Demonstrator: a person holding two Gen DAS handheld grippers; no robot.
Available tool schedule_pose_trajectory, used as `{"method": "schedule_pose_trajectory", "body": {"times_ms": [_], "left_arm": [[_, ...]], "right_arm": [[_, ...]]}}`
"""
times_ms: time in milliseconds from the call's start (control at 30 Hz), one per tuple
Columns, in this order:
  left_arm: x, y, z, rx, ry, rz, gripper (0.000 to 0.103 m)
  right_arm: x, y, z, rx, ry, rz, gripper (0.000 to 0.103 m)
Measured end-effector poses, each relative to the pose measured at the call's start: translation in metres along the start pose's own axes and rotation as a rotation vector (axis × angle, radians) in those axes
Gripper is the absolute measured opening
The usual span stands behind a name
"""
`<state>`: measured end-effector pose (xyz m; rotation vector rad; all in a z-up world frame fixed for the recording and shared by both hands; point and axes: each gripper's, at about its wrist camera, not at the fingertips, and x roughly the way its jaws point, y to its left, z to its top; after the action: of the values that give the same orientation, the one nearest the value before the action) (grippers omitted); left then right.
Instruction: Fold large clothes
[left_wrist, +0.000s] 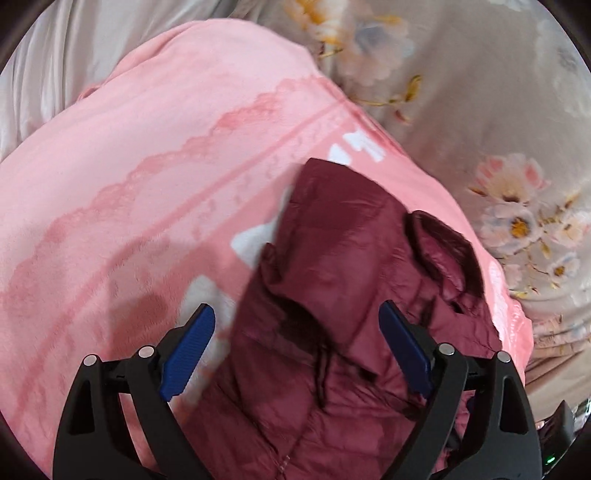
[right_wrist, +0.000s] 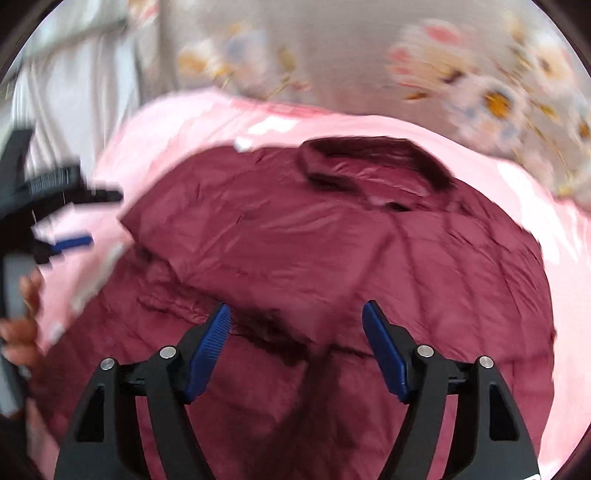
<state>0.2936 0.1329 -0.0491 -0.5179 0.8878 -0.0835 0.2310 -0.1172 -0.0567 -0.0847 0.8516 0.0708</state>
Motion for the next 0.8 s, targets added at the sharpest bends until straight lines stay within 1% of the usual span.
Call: {"method": "schedule_pose_trajectory", "body": {"times_ms": [33,67,100,133,167,233,333,400,500,600,633,700,733,767,800], "left_arm": [[0.003,0.001,0.0,0.001,0.011,0.008,0.087],[0.005,0.003,-0.001,0.006,0.021,0.011,0.087],[0.006,0.003,-0.002,0.011,0.023,0.012,0.087],[0.007,0.005,-0.003,0.017,0.023,0.016,0.087],[0.006,0.006,-0.004,0.023,0.02,0.016,0.087],[0.006,0.01,-0.003,0.018,0.018,0.015,0.087],[0.011,0.013,-0.001,-0.026,0.046,-0.033,0.087],[0.019,0.01,-0.001,-0.052,0.082,-0.068,0.087],[0.029,0.005,-0.003,-0.106,0.125,-0.128,0.087],[0.039,0.004,0.0,-0.17,0.137,-0.154,0.086],[0.044,0.005,0.002,-0.201,0.146,-0.168,0.086],[0.052,0.01,0.005,-0.25,0.158,-0.182,0.081],[0.056,0.012,0.007,-0.27,0.161,-0.192,0.081],[0.06,0.015,0.009,-0.29,0.162,-0.204,0.079],[0.063,0.016,0.011,-0.301,0.163,-0.209,0.072]], "right_arm": [[0.007,0.001,0.002,-0.018,0.005,-0.025,0.069],[0.012,-0.004,0.002,-0.016,-0.006,-0.098,0.068],[0.011,-0.016,0.002,0.017,-0.02,-0.168,0.068],[-0.001,-0.061,-0.004,0.218,-0.034,-0.213,0.068],[-0.01,-0.09,-0.013,0.357,-0.04,-0.181,0.068],[-0.02,-0.127,-0.033,0.52,-0.029,-0.165,0.07],[-0.021,-0.147,-0.047,0.542,0.015,-0.166,0.071],[-0.022,-0.153,-0.05,0.566,0.013,-0.12,0.071],[-0.021,-0.159,-0.046,0.598,-0.001,-0.053,0.071],[-0.012,-0.167,-0.041,0.613,0.002,-0.034,0.071],[-0.009,-0.171,-0.04,0.627,0.01,-0.016,0.071],[0.002,-0.179,-0.044,0.675,0.034,0.027,0.071],[0.007,-0.183,-0.044,0.687,0.038,0.036,0.071],[0.01,-0.184,-0.043,0.687,0.039,0.039,0.067],[0.013,-0.183,-0.039,0.666,0.043,0.037,0.051]]}}
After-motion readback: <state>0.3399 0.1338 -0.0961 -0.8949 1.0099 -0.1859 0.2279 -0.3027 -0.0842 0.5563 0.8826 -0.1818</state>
